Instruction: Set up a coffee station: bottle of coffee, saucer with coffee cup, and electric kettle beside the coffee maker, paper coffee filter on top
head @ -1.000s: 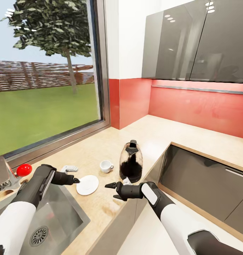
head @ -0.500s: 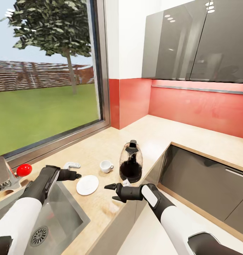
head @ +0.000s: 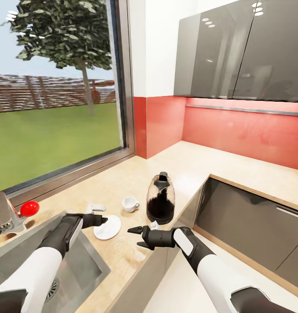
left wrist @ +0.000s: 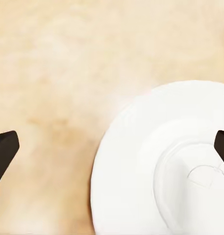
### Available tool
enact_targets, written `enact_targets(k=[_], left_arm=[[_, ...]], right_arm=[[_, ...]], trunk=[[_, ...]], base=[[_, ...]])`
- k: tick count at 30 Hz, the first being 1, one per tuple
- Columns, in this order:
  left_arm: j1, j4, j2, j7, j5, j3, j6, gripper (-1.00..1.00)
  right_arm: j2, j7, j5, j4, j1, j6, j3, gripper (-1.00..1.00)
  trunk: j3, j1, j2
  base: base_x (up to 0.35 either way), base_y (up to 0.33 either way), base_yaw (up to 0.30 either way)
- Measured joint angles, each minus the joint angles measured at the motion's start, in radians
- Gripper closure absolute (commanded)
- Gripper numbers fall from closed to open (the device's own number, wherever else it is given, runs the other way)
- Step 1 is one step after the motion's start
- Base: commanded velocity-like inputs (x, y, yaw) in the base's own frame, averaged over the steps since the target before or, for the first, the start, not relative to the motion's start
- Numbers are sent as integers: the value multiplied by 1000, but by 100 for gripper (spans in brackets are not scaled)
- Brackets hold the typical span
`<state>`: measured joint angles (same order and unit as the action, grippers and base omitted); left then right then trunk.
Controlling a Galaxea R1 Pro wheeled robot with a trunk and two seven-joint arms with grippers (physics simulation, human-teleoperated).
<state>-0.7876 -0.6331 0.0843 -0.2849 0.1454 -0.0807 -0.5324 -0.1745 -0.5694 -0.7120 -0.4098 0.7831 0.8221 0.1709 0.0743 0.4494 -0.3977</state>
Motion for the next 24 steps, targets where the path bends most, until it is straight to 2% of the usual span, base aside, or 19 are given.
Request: enact_targets(k=[8,18,24], left_arm=[[-1,16,0,5,-6,-2,11,-100],[-2,20,8,-6,-97,-4,12,-100],[-2,22,11,-12,-119,-4,11,-100]], right_arm=[[0,-4,0,0,0,0,0,-100],[0,-5,1,0,0,0,0,-100],[0,-5,1,0,-1,0,0,-100]], trunk=[[0,0,0],[0,0,0],[0,0,0]], base=[[0,0,0],[0,0,0],[0,0,0]])
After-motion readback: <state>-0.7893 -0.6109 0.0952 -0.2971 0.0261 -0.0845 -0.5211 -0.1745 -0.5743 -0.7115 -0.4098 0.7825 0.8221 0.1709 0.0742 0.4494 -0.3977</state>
